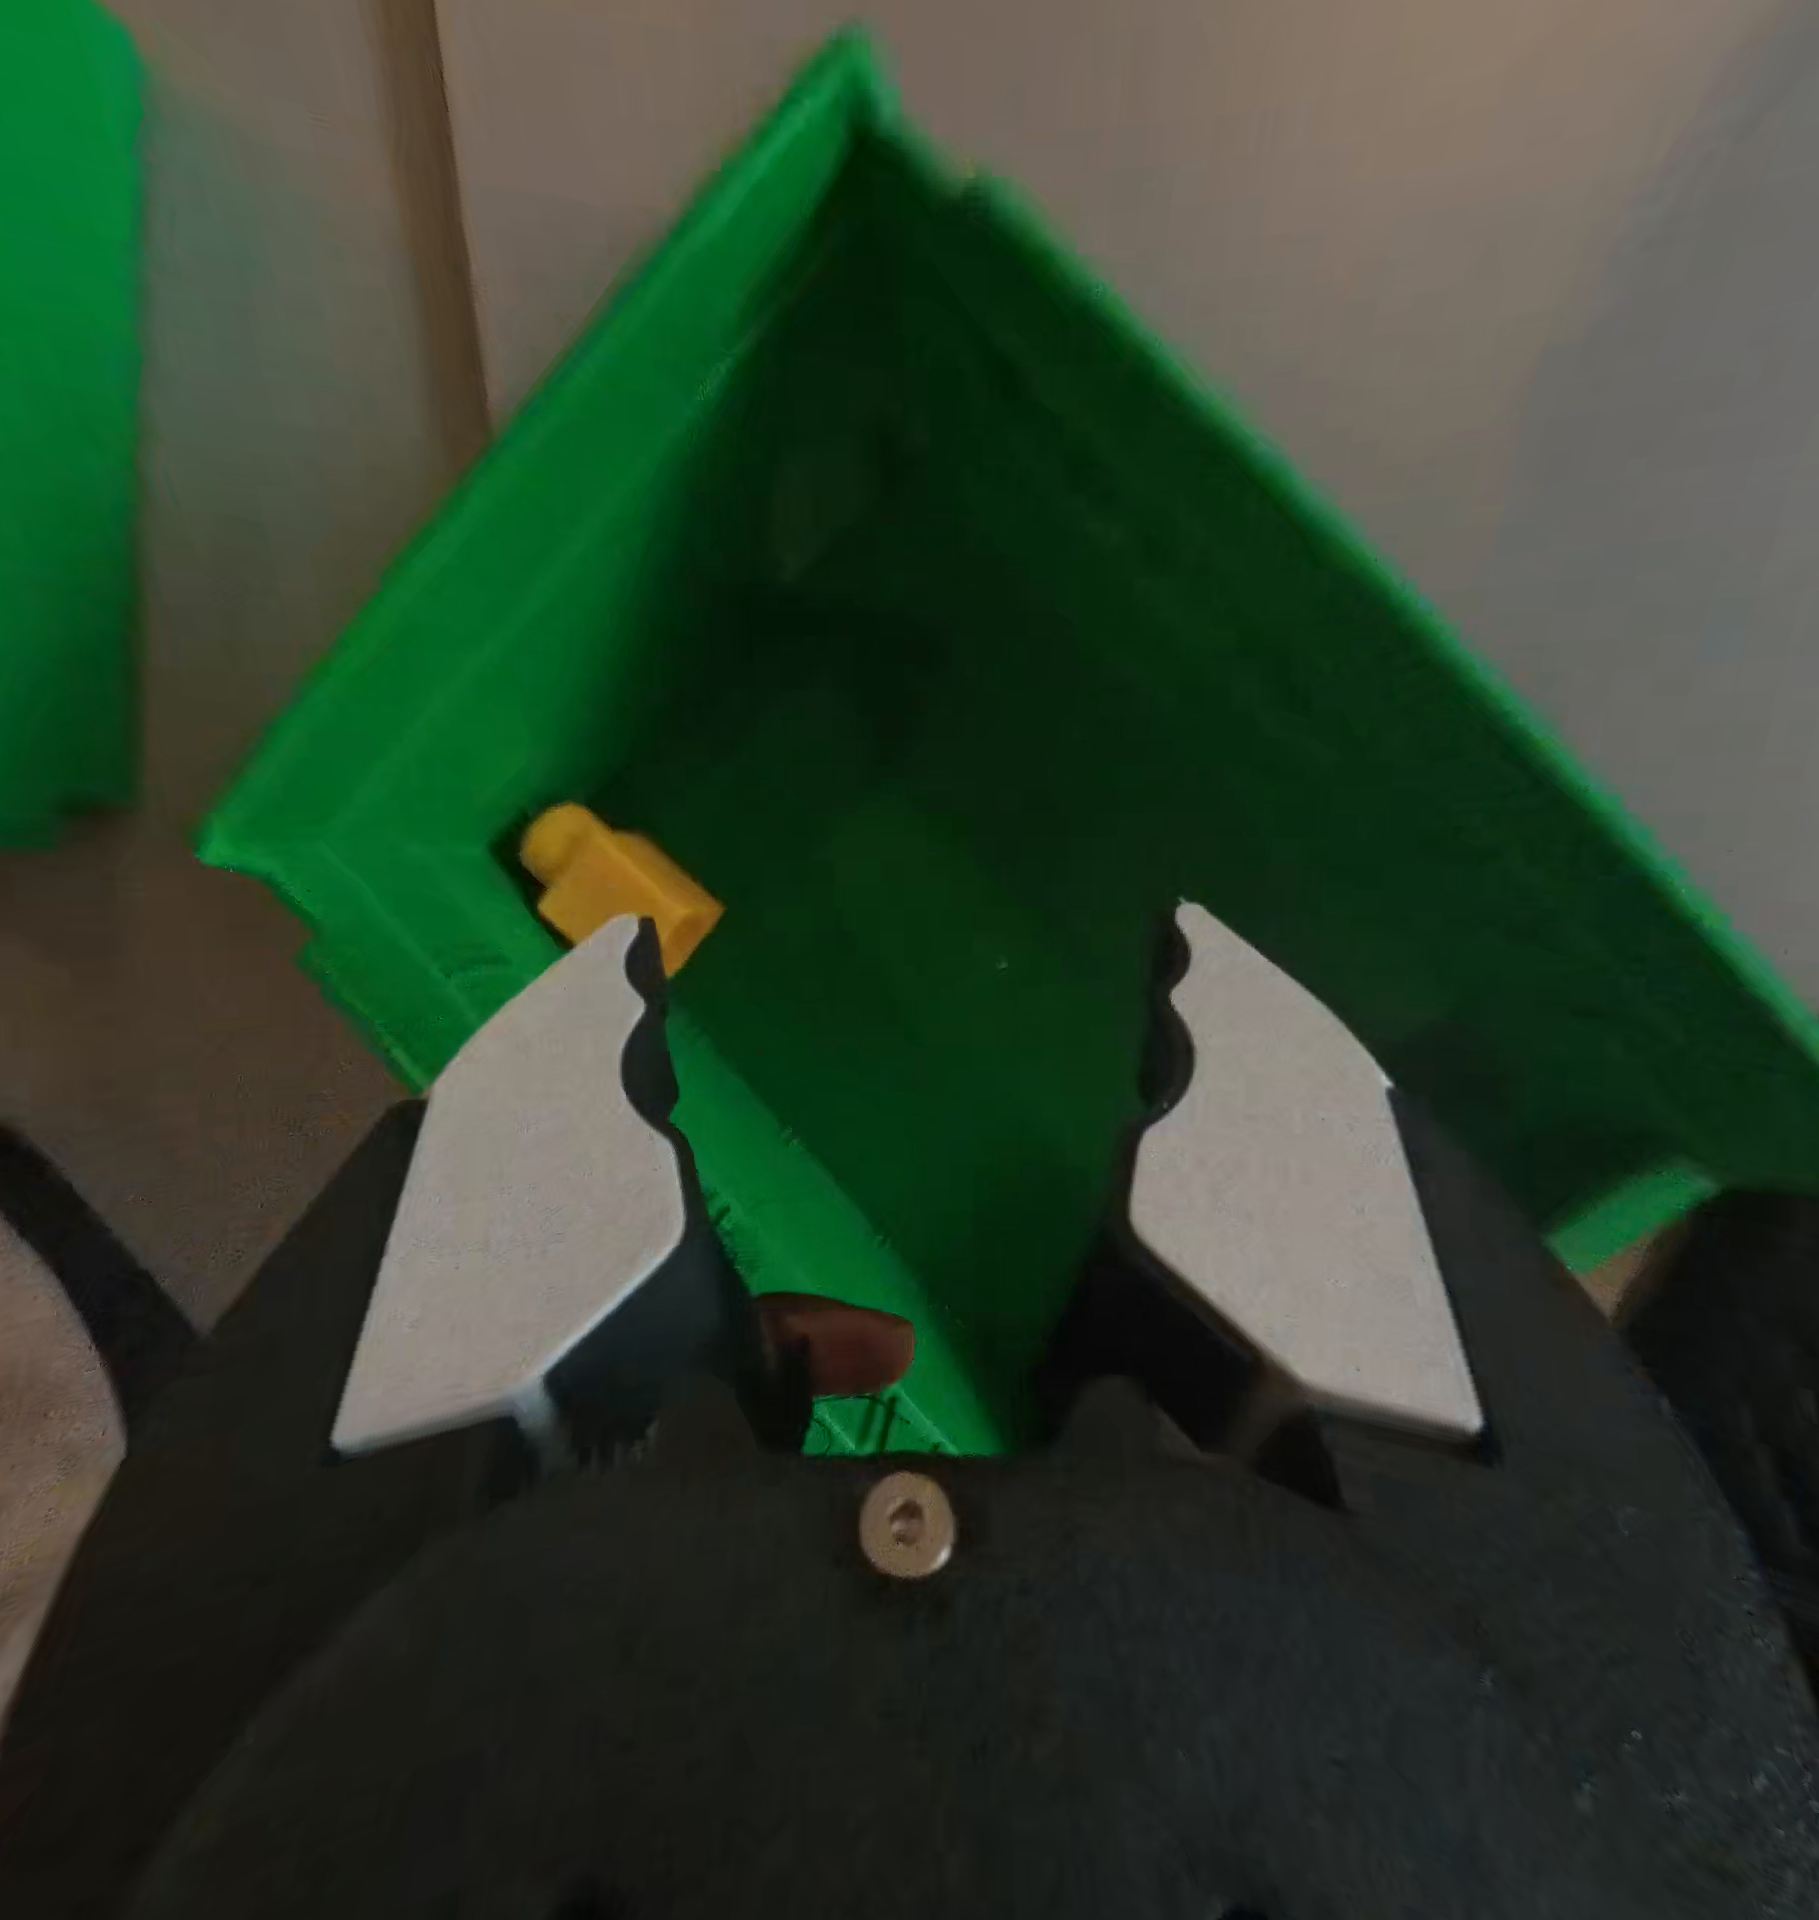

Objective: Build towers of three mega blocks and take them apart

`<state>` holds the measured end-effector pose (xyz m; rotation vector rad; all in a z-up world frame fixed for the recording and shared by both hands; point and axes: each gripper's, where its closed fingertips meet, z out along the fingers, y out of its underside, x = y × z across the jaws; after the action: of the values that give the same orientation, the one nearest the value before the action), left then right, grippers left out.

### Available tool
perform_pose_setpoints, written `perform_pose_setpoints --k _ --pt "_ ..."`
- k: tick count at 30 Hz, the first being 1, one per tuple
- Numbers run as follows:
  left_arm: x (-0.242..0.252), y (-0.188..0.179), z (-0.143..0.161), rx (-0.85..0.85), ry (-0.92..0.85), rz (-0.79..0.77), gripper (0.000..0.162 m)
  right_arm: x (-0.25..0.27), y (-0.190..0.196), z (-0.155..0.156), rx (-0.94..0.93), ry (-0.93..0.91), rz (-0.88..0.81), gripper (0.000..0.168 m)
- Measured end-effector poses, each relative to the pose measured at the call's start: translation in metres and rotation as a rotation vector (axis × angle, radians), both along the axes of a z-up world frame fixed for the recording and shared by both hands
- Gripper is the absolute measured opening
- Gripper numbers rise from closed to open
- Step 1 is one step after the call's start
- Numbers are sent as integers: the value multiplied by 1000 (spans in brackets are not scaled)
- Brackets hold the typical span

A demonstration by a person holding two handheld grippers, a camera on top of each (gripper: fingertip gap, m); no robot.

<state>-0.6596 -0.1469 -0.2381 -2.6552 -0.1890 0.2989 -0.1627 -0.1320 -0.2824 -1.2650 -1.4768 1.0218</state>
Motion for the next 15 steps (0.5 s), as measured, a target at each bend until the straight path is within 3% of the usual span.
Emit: perform_pose_setpoints --k 5,15 --pt "-38 -2 -55 -163 -112 207 89 2 0 4 25 30 -12 77" --pt "-65 -16 -90 -330 -32 363 88 14 4 26 -8 191 -25 69"
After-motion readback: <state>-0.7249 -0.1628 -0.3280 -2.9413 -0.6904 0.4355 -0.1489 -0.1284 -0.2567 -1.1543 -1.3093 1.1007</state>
